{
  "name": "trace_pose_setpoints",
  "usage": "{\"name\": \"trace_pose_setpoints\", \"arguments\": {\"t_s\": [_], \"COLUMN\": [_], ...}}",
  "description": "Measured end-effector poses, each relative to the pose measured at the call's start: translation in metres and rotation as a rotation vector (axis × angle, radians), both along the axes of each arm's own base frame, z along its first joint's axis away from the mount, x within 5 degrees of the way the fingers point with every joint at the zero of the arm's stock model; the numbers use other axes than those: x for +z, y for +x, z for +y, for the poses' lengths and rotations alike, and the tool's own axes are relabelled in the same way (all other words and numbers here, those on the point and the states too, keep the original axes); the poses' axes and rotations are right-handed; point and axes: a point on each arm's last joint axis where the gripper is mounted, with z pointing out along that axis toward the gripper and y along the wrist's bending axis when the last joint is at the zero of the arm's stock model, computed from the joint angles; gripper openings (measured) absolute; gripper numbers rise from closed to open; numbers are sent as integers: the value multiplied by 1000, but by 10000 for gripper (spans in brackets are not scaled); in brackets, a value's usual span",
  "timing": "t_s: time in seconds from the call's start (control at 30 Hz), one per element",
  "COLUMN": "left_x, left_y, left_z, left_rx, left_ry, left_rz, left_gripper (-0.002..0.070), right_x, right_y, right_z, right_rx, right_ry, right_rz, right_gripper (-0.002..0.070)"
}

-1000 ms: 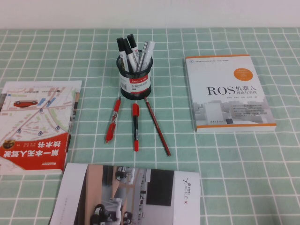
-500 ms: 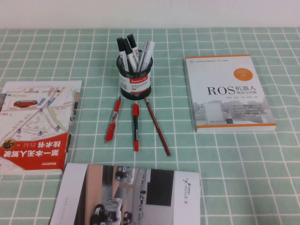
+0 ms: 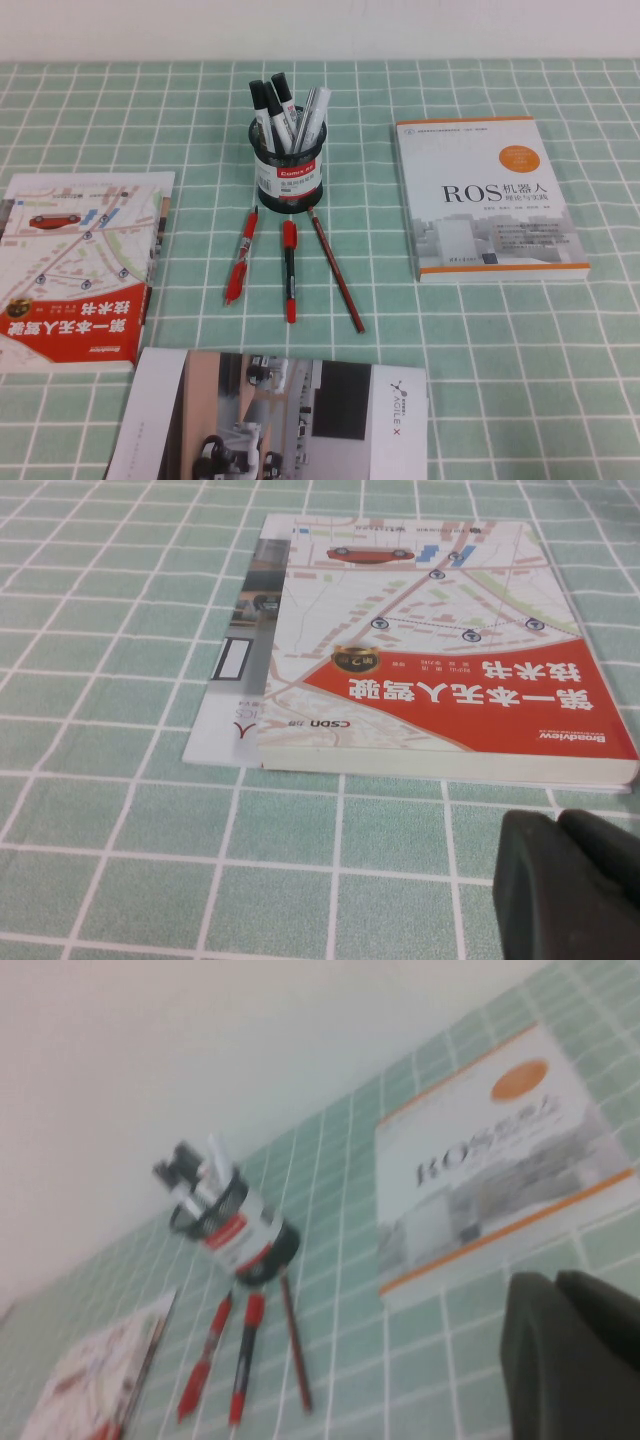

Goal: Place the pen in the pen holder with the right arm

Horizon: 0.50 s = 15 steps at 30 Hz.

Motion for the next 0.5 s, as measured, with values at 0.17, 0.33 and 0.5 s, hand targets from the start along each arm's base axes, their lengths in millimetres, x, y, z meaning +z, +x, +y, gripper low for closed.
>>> {"name": "trace_pose_setpoints", "arguments": {"t_s": [0.17, 0.33, 0.5], "left_x": [0, 0, 0], "left_y": [0, 0, 0], "left_z": [0, 0, 0], "left_rx": [0, 0, 0], "left_ry": [0, 0, 0], "left_rz": [0, 0, 0], "left_gripper": [-4, -4, -4], "right_x": [32, 57, 78], "right_y": [8, 31, 67], "right_z": [10, 19, 23], "right_rx": [115, 228, 298], "right_ry": [-70, -177, -286], "right_rz": [164, 399, 593], "right_gripper": [-20, -20, -20]}}
